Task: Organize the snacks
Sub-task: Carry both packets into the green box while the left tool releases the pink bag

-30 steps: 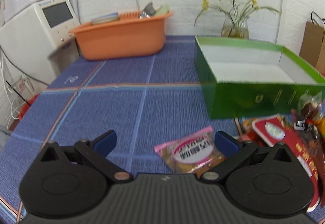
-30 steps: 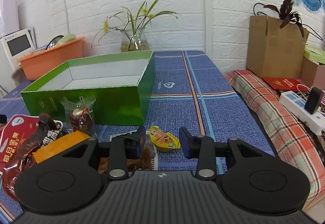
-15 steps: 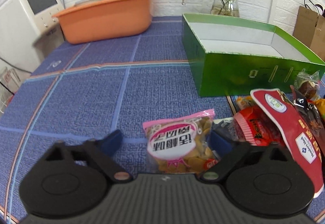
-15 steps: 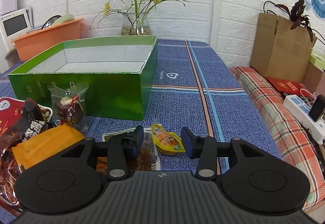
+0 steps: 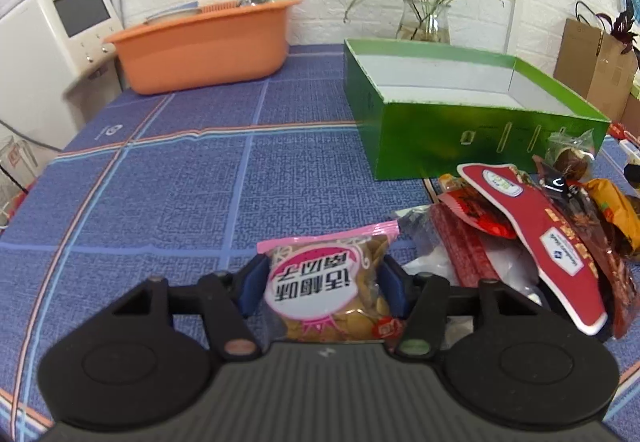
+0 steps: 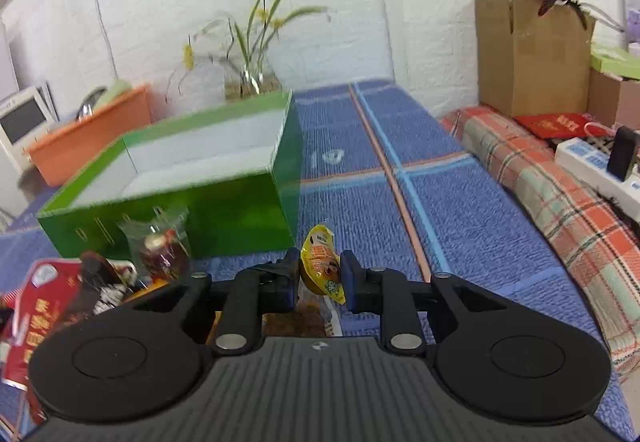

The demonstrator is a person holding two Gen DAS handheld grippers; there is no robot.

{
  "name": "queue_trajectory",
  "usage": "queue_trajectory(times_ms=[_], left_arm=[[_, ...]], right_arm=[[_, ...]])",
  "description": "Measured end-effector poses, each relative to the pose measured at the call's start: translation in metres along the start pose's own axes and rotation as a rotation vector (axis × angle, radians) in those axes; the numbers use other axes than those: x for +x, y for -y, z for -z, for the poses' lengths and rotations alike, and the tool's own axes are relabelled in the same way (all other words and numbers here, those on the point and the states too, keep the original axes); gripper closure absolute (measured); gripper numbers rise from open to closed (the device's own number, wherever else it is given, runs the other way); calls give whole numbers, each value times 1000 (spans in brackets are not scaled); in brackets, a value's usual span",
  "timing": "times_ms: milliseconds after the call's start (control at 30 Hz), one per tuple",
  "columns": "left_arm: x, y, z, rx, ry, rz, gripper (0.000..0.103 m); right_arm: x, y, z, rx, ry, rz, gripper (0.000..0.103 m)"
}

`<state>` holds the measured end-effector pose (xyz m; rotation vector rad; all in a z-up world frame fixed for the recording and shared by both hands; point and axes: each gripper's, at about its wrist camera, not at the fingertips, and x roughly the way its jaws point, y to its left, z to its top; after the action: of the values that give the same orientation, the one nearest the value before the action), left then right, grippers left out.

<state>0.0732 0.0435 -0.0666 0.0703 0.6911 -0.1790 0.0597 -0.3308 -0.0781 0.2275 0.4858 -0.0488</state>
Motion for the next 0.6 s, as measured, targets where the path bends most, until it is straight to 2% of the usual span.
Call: queue_trajectory(times_ms=[133,267,333,400,500,600], left_arm=[[-30,-5,0,-40,58,-3,45],[-70,-2,-14,-54,134,50,47],[-84,6,-31,-34,182,87,47],[-94,19,-50,3,248,90,47],[-97,35,-79,36,307,112,47],[-90,44,-104,26,323,139,48]], right_arm=[[-33,-4,-6,35,67,-26,64],[-63,-18,-20,66,65,-148,64],[-73,-30,-32,57,68,-214,64],[-81,-47,-49,7,90,-264,64],[-86,-66,-79,-62,158,-268,64],[-81,-71,-106,-58,180,-279,64]])
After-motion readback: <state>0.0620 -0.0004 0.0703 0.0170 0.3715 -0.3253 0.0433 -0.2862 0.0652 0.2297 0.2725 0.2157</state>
